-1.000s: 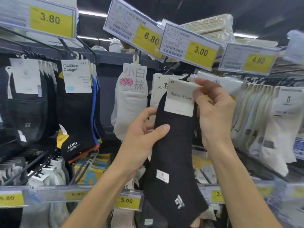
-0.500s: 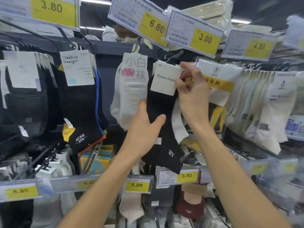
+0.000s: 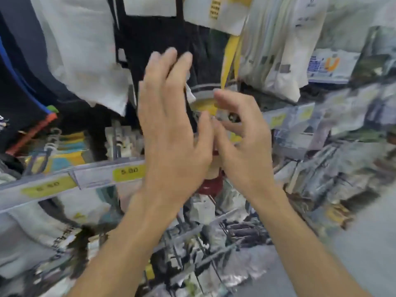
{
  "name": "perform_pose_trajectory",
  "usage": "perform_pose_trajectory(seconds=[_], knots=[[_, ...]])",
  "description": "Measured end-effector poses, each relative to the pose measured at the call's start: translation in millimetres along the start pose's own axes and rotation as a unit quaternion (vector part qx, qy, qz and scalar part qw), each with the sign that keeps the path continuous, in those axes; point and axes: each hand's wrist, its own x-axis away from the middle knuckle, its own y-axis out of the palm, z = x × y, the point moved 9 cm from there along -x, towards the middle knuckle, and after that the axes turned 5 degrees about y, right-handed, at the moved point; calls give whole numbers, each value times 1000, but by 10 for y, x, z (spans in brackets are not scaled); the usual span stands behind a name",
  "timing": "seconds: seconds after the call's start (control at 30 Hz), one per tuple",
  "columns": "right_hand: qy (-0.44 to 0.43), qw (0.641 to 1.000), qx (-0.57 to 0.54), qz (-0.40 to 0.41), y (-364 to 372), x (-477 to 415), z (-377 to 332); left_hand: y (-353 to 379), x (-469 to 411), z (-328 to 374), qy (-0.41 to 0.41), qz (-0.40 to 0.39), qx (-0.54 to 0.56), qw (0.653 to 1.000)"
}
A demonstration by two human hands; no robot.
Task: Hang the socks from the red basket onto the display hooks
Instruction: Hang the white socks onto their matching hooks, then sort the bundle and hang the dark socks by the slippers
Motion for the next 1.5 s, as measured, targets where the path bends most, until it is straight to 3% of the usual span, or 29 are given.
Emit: perform_pose_trajectory(seconds=[0.07, 0.17, 0.3, 0.47, 0.63, 0.73, 0.83, 0.93, 1.07, 1.17, 1.27, 1.37, 1.5], knots=[[26, 1000, -2, 9, -254, 289, 147, 325, 244, 307, 28, -47, 95, 994], [96, 995, 29, 11, -670, 806, 496, 949, 764, 603, -42, -169, 186, 967], [295, 951, 86, -31, -1265, 1943, 1293, 1882, 1791, 968, -131, -347, 207, 905], [488, 850, 184, -80, -2330, 3667, 2086, 2958, 3465, 1826, -123, -593, 199, 771], [628, 724, 260, -118, -3440, 5486, 2351, 3420, 5208, 2486, -158, -725, 197, 641], [692, 654, 254, -170, -3836, 6400, 2280, 3369, 6133, 2622, -163, -817, 150, 533], [721, 615, 258, -187, -4079, 6974, 2082, 3254, 6616, 2674, -109, -871, 106, 468], [751, 579, 272, -166, -4280, 7350, 2021, 3337, 6760, 2755, -79, -885, 100, 448], [824, 491, 251, -129, -4480, 7782, 2136, 3706, 6874, 2900, -80, -894, 108, 427], [853, 454, 227, -123, -4530, 7902, 2392, 4095, 7028, 3014, -84, -909, 125, 388], [853, 464, 205, -126, -4539, 7847, 2858, 4566, 7232, 3039, -120, -920, 115, 355], [839, 501, 185, -105, -4569, 7792, 3594, 5227, 7525, 3008, -172, -907, 112, 368], [838, 505, 200, -55, -4693, 8054, 4724, 6126, 8148, 2968, -234, -886, 118, 383]])
